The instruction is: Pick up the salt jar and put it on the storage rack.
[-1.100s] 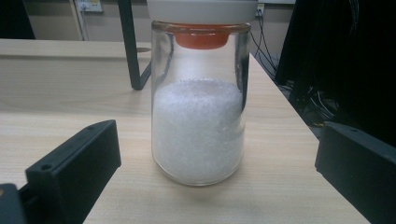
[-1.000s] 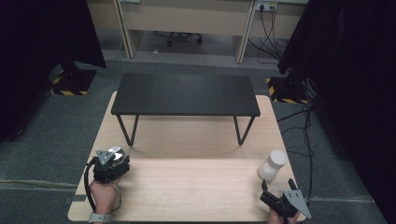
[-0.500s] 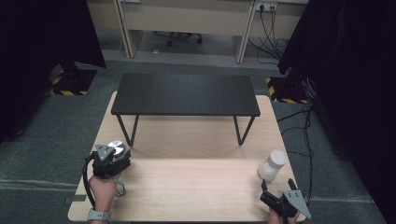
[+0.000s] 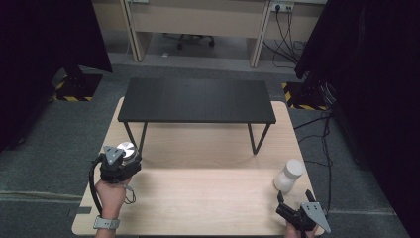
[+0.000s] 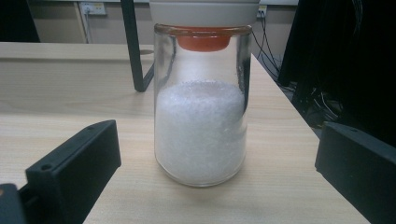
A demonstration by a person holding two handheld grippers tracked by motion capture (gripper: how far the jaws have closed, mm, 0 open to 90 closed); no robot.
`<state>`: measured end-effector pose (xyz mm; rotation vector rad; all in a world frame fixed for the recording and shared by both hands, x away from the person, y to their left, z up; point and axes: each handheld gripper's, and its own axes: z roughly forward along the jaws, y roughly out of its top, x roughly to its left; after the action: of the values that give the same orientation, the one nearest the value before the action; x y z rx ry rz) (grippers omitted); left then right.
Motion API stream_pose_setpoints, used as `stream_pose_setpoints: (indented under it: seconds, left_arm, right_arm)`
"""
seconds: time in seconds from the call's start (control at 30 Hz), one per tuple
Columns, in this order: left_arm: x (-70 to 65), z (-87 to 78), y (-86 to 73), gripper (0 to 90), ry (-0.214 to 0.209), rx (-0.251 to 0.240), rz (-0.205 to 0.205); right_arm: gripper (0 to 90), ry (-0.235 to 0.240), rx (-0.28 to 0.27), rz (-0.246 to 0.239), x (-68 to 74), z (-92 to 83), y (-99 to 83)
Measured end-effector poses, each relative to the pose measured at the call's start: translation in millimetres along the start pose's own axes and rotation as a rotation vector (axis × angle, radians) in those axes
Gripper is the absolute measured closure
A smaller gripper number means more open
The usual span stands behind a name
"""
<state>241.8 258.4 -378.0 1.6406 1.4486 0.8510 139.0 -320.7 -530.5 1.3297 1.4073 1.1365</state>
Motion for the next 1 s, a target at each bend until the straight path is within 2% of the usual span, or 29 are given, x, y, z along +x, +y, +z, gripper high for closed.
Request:
stream_pose_setpoints:
  seconds: [0.5, 0.73, 0.83, 1.0]
  left_arm:
    - [-7.7, -4.6, 25.8, 31.1, -0.043, -0.029, -0.007]
    - [-15.4, -10.5, 40.5, 31.1, -0.039, -0.044, 0.008]
    - [-15.1, -12.2, 44.4, 31.1, -0.052, -0.052, 0.007]
    - [-18.9, -15.6, 53.4, 31.1, -0.043, -0.055, 0.011]
  right_arm:
    - [0.4, 0.005, 0.004, -0.033, 1.5, 0.3, 0.1]
    - [0.4, 0.011, 0.004, -0.037, 1.1, 0.2, 0.0]
    - [0.4, 0.016, 0.005, -0.037, 0.4, 0.5, 0.2]
    - [0.4, 0.021, 0.003, -0.040, -0.2, 0.2, -0.2]
